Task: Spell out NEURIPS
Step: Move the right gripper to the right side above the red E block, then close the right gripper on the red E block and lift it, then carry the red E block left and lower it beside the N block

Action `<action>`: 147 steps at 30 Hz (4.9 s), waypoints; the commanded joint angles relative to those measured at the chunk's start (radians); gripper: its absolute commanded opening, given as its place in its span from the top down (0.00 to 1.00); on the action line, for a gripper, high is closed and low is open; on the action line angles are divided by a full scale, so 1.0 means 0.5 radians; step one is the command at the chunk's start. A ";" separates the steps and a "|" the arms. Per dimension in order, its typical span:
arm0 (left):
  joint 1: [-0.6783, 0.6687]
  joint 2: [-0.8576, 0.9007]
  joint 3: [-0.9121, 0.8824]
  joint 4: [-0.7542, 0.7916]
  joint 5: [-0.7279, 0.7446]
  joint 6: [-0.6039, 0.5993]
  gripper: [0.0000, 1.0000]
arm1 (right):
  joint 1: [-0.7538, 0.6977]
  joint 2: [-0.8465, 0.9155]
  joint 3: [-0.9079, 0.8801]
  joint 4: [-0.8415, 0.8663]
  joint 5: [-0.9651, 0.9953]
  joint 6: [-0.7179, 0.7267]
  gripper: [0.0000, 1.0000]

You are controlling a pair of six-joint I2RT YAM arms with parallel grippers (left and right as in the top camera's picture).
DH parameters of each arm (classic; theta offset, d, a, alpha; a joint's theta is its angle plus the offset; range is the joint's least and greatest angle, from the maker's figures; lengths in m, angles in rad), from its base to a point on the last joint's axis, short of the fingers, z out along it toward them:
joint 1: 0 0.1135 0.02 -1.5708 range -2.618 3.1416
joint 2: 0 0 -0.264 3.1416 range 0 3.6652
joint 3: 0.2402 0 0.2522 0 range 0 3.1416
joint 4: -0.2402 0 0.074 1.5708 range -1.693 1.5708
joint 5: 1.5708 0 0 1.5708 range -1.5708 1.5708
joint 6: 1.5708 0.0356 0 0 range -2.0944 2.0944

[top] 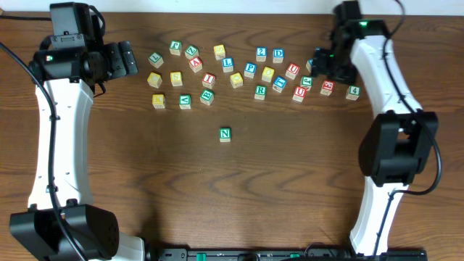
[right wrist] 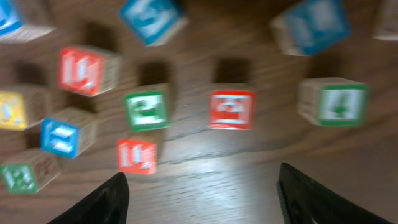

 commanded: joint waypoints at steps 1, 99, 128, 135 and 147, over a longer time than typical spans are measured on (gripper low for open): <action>-0.006 0.018 0.002 -0.006 -0.031 -0.018 0.02 | -0.034 0.018 -0.006 -0.025 0.002 0.176 0.30; -0.006 0.018 0.002 -0.006 -0.031 -0.018 0.02 | 0.246 0.018 -0.653 0.197 -0.187 -0.134 0.83; -0.006 0.018 0.002 -0.006 -0.031 -0.018 0.02 | 0.907 0.018 -0.583 0.134 -0.336 0.084 0.50; -0.006 0.018 0.002 -0.006 -0.031 -0.018 0.02 | 0.845 0.018 -0.256 -0.070 -0.336 -0.547 0.44; -0.006 0.018 0.002 -0.006 -0.031 -0.018 0.03 | 0.853 0.018 -0.430 -0.057 -0.315 -1.926 0.37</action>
